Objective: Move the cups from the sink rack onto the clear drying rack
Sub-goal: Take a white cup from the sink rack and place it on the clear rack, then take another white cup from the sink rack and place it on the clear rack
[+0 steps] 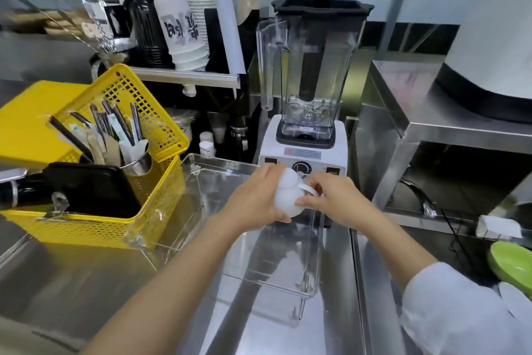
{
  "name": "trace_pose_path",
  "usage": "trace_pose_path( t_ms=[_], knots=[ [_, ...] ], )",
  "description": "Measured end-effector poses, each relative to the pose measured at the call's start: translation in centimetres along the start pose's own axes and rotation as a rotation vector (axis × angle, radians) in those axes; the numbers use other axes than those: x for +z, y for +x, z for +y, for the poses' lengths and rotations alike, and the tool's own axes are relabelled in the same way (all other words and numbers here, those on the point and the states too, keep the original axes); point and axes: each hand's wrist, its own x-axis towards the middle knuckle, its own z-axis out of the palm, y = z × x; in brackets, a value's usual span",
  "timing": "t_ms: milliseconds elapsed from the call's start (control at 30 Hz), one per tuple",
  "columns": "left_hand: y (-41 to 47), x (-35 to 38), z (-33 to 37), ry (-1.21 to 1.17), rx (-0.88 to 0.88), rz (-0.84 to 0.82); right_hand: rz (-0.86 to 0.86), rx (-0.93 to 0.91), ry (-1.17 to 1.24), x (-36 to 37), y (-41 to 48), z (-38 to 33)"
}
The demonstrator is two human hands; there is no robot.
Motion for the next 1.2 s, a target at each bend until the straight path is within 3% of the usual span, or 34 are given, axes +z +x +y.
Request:
trace_pose_path(
  t_ms=[167, 400, 933, 1067, 1200],
  knots=[
    [0.8, -0.4, 0.2, 0.072, 0.019, -0.096, 0.035, -0.054, -0.051, -0.4, -0.2, 0.4],
    [2.1, -0.9, 5.6, 0.05, 0.159, -0.049, 0.204, -0.105, 0.093, -3.3, -2.9, 3.1],
    [7.4, 14.7, 23.1, 0.114, 0.482, -0.29, 0.346, 0.356, 0.111, -9.4, -17.3, 21.6],
    [8.5, 19.2, 26.0, 0.085, 0.46, -0.38, 0.32, 0.488, 0.105, -8.9, -21.0, 26.0],
    [9.2, 23.7, 27.2, 0.174, 0.434, -0.456, 0.16, 0.591, 0.01, -7.1, -23.8, 30.2]
  ],
)
